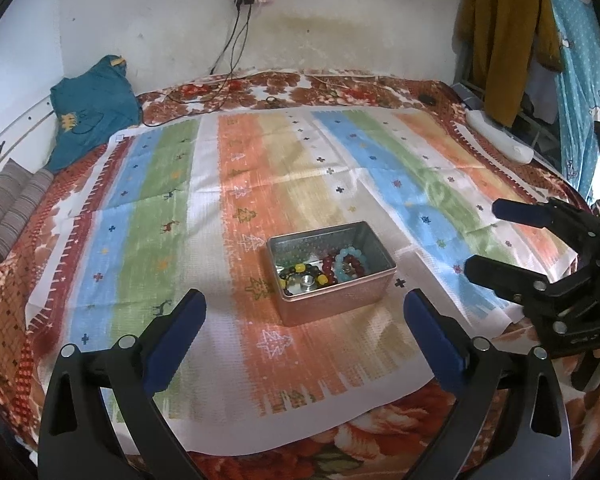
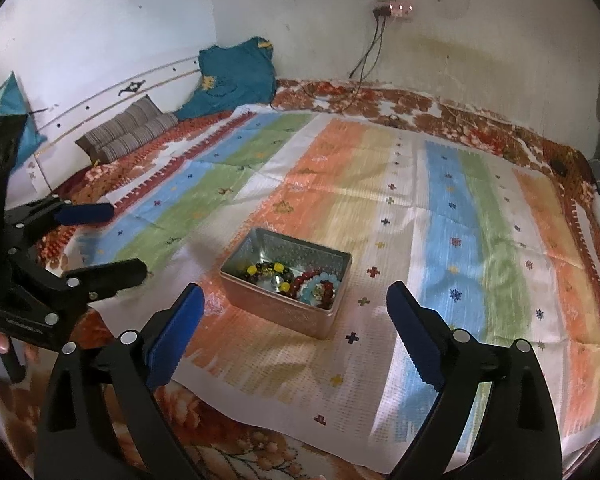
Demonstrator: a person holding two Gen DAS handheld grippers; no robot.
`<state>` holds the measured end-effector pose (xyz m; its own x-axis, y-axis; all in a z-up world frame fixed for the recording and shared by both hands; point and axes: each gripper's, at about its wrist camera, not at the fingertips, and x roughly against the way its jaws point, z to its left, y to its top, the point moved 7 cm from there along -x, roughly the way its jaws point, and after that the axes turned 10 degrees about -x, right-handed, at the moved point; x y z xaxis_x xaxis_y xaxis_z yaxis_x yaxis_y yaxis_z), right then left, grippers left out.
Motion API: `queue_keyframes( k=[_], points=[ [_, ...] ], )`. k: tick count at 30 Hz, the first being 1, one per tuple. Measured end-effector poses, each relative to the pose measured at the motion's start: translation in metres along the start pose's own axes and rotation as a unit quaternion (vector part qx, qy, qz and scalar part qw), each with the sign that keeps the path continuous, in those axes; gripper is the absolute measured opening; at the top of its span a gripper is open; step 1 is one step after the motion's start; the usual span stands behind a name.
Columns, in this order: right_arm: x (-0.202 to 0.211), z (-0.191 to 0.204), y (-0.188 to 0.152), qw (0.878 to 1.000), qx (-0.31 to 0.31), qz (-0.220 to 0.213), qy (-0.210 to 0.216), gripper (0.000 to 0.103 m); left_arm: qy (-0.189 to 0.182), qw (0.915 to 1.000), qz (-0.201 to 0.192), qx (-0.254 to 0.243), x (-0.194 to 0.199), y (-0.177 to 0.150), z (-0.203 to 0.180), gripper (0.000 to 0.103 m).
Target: Organize jewelry
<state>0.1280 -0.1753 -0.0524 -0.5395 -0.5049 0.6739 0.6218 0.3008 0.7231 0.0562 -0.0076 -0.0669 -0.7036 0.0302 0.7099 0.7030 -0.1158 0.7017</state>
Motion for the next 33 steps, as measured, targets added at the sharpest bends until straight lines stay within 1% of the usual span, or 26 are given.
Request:
queue_keyframes(
  k=[7,20,25,33],
  points=[
    [-0.001,0.0,-0.002,1.0,-0.001,0.005,-0.002,0.095,-0.001,1.0,-0.007,0.006,0.003,0.002,0.001,0.097],
    [0.005,-0.007,0.0,1.0,-0.017,-0.01,0.008,0.095,0.001,1.0,-0.008,0.0,0.004,0.004,-0.002,0.097],
    [0.006,-0.006,0.0,1.0,-0.016,-0.011,0.006,0.095,0.003,0.9998,-0.02,0.002,0.007,0.008,-0.003,0.097],
    [0.005,0.003,-0.004,1.0,0.004,-0.005,0.005,0.095,0.012,0.9993,-0.034,0.0,0.011,0.009,-0.002,0.097]
  ],
)
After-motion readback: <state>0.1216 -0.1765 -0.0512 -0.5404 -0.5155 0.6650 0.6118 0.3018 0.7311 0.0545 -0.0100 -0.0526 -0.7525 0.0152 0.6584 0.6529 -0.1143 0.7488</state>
